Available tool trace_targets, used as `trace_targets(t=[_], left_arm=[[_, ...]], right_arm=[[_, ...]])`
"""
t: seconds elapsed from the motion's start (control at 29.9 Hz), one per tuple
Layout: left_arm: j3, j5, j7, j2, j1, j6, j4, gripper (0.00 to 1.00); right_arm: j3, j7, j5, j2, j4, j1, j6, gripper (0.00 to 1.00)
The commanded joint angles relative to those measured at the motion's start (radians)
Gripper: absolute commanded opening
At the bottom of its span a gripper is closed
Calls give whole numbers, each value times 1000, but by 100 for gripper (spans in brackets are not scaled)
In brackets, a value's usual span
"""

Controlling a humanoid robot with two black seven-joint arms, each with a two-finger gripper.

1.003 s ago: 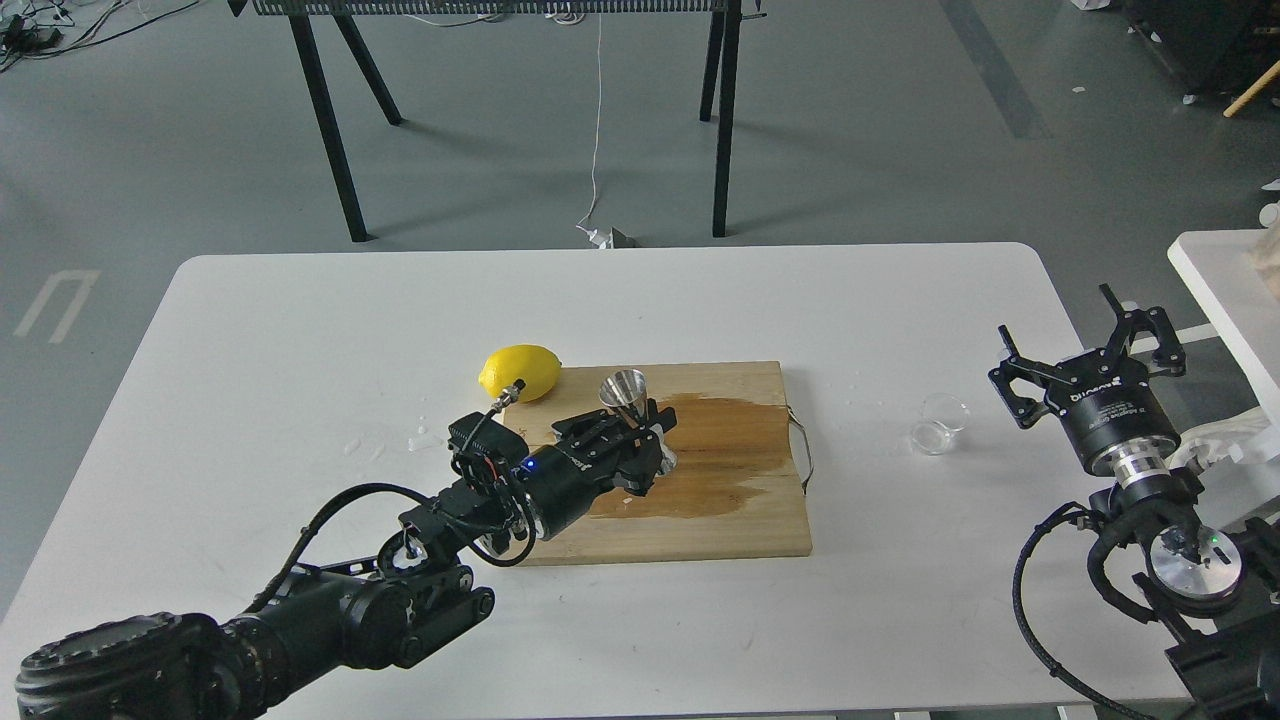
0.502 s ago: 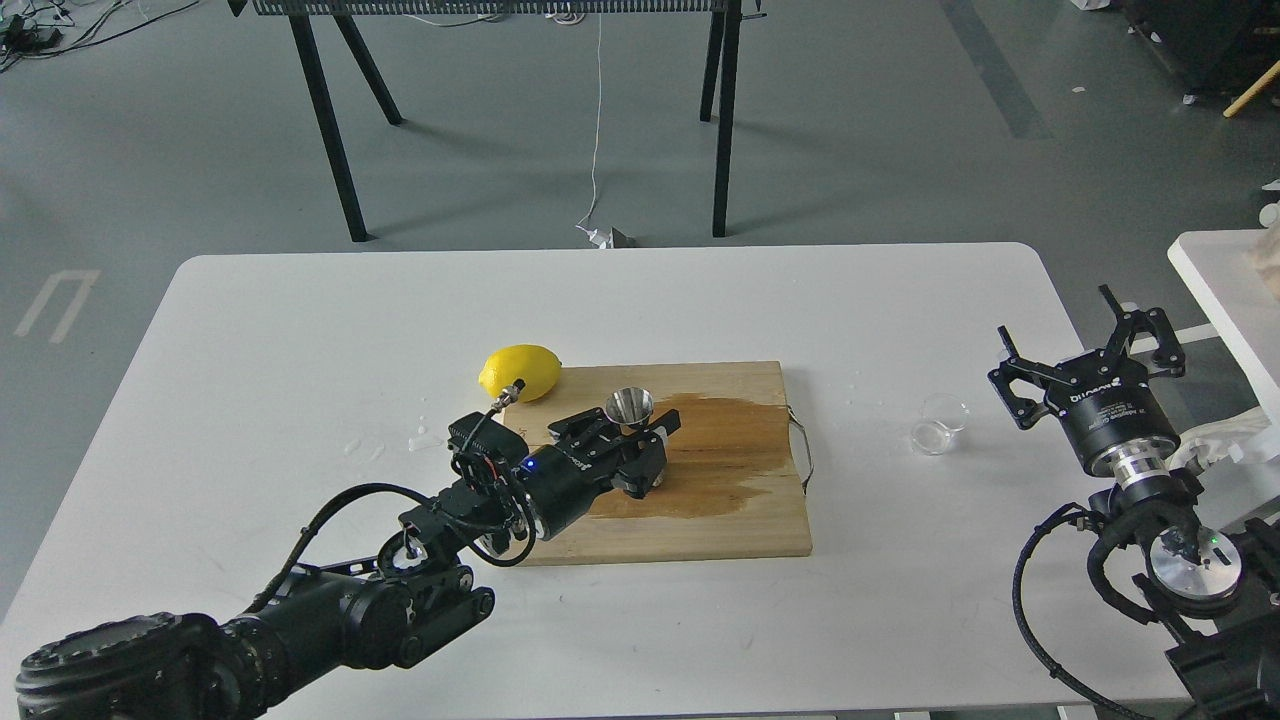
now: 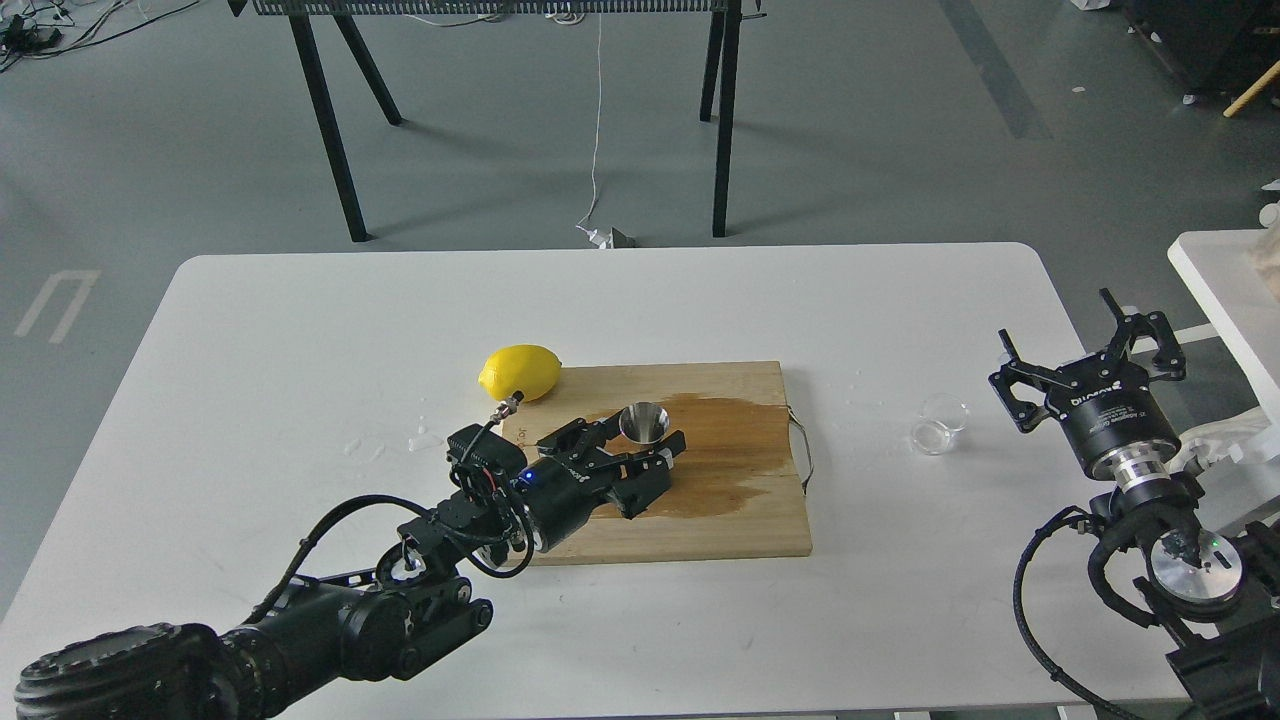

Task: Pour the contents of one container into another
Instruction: 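Set the jigger upright on the board center and open the left gripper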

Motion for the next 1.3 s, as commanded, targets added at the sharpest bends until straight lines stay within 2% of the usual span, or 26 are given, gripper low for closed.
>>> trace_targets(t=[0.0,1.27], left_arm=[[0,1,0,0,2,0,0,87],[2,1,0,0,53,0,-72,87]], right_arm=[[0,0,0,0,0,0,0,99],[1,0,0,1,0,-8,0,99]])
